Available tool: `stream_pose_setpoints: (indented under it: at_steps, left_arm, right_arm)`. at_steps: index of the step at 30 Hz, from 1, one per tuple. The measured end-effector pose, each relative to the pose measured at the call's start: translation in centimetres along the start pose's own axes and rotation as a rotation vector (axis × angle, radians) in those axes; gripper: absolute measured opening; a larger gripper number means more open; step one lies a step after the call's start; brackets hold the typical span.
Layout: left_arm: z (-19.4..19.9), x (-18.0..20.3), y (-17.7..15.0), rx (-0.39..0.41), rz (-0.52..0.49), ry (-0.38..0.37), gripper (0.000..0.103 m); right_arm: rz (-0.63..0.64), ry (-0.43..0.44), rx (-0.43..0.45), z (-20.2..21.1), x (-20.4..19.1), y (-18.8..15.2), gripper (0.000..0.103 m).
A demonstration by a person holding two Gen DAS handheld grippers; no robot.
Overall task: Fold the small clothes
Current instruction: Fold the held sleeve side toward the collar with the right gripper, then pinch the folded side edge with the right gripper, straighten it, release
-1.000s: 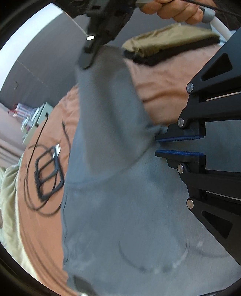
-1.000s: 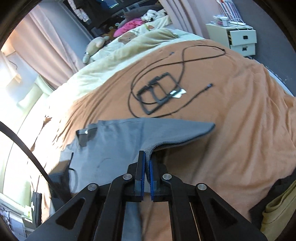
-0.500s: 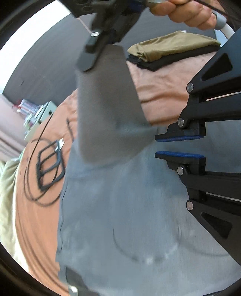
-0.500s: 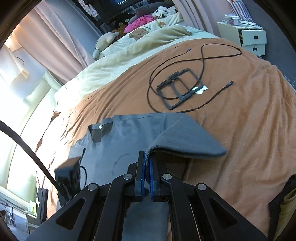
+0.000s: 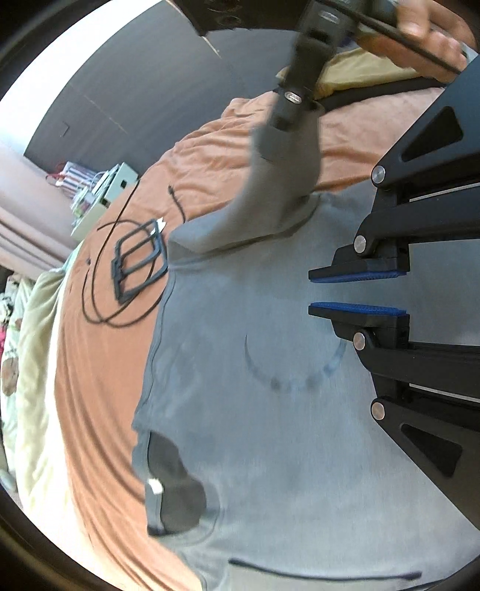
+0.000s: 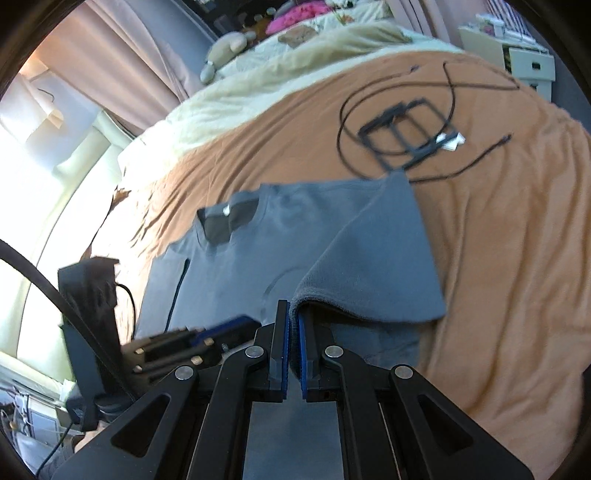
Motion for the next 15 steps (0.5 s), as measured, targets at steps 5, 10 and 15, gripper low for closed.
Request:
stream_pose_setpoints:
  at_steps: [5,10,15]
  left_arm:
    - [1.2,-0.8,0.5,0.004,0.002,0.046,0.013]
    - [1.4,-0.7,0.6,0.015,0.001,0.061,0.037]
    - [0.1,0.0,0.3,-0.009,-0.032,0.059,0.043]
  right_arm:
    - [-0.018,0.013,-0.059,-1.0,-0.1,-0.1,0.063]
    - [-0.056,-0.027,-0.017,-0.1,1.9,0.5,0.072]
    - [-0.084,-0.094,-0.001,-0.9,4.0,0.3,0.072]
Point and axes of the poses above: each gripper's, at about its wrist camera, not at the fingertips, and z roughly against the way its jaws point, x to its right, y to its top, the point moved 6 cm from there along -z, roughly the way its jaws point, and after that the axes turned 10 degrees about -y, right-handed, at the moved point
